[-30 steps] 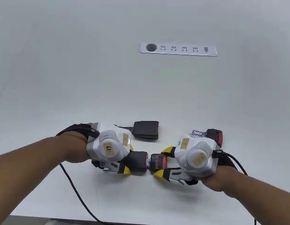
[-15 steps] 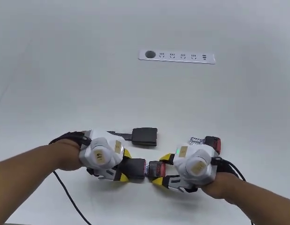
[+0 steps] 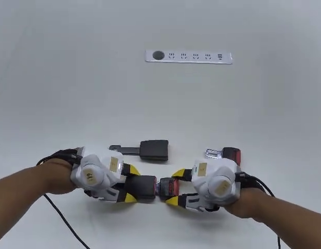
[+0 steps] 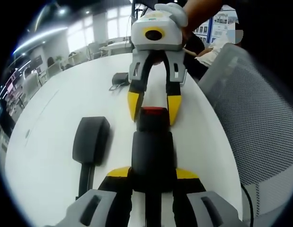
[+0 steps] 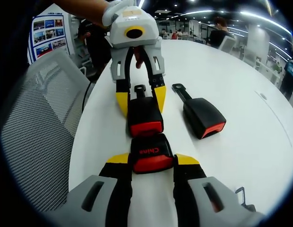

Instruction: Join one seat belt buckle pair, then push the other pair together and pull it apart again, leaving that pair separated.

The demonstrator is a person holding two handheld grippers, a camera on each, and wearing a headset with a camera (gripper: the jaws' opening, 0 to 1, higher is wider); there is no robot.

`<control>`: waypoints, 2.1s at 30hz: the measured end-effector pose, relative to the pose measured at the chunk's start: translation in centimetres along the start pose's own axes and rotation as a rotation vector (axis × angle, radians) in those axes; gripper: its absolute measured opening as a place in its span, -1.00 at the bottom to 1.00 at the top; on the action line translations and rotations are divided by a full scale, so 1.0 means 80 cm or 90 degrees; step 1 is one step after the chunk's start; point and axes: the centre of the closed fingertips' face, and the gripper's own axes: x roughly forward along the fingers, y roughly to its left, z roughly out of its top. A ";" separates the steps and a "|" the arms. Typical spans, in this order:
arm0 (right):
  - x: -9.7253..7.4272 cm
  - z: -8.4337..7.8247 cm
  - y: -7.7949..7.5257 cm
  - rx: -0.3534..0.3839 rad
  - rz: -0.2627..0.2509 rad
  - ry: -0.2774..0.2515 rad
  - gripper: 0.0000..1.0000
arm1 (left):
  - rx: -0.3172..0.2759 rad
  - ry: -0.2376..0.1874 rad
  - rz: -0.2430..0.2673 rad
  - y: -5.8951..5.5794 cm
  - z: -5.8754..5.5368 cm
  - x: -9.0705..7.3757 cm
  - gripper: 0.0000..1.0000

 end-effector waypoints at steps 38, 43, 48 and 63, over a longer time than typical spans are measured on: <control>-0.009 0.009 0.002 -0.002 0.017 -0.042 -0.37 | 0.000 -0.025 -0.007 -0.002 -0.002 -0.001 -0.35; -0.010 0.008 0.001 0.000 0.016 -0.044 -0.37 | -0.001 -0.025 -0.007 -0.001 -0.002 -0.001 -0.36; -0.010 0.006 0.001 0.002 0.016 -0.048 -0.36 | -0.002 -0.024 -0.010 -0.002 -0.001 -0.001 -0.36; -0.012 0.001 0.001 0.007 0.012 -0.053 -0.36 | 0.001 -0.022 -0.012 -0.002 0.002 0.000 -0.36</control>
